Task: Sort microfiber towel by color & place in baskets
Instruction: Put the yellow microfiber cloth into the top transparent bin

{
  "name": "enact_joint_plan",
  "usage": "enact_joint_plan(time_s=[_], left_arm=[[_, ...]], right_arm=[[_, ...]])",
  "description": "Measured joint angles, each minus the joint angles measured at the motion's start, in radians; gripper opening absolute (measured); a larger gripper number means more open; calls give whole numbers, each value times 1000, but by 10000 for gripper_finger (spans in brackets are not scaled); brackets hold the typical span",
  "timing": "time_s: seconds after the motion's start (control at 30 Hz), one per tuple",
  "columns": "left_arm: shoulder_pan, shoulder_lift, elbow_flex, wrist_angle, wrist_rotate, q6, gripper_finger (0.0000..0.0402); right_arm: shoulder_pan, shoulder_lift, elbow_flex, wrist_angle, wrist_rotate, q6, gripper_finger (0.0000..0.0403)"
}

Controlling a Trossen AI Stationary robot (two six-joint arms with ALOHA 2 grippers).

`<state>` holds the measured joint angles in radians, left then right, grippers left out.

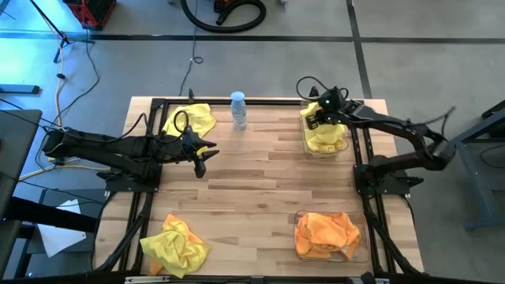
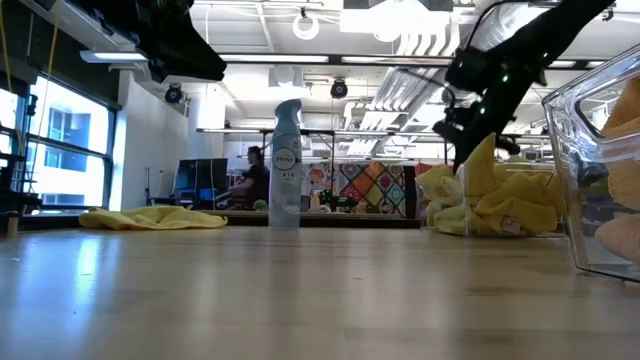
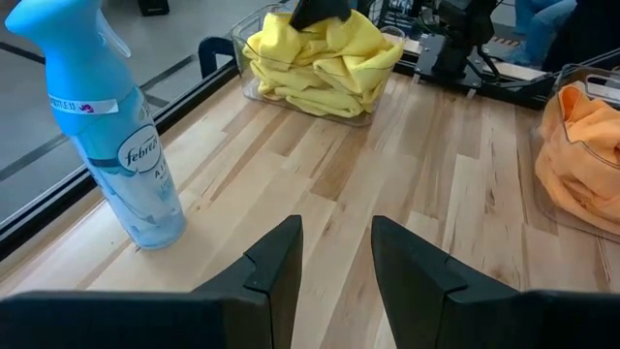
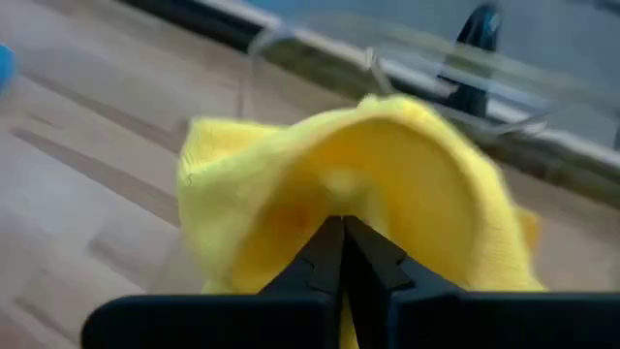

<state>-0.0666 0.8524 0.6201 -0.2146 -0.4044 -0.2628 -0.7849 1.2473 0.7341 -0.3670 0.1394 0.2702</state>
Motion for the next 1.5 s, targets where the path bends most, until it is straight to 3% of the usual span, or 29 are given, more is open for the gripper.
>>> enact_joint_plan(time_s=[0.2, 0.33, 0.47, 0.6, 1.0, 1.23, 1.5], left_arm=[[0, 0, 0, 0, 0, 1, 115], [0, 0, 0, 0, 0, 1, 115], [0, 0, 0, 0, 0, 1, 115], [0, 0, 0, 0, 0, 2, 115], [0, 0, 0, 0, 0, 1, 115], [0, 0, 0, 0, 0, 1, 115], [0, 0, 0, 0, 0, 0, 115]], right_arm=[[0, -161, 0, -114, -8, 34, 1], [20, -251, 0, -214, -126, 45, 0], [109, -328, 0, -293, -239, 46, 0], [228, -366, 0, -350, -268, 100, 0], [450, -302, -14, -368, -247, 182, 0], [453, -226, -14, -363, -89, 223, 0], [410, -89, -14, -317, -72, 170, 0]])
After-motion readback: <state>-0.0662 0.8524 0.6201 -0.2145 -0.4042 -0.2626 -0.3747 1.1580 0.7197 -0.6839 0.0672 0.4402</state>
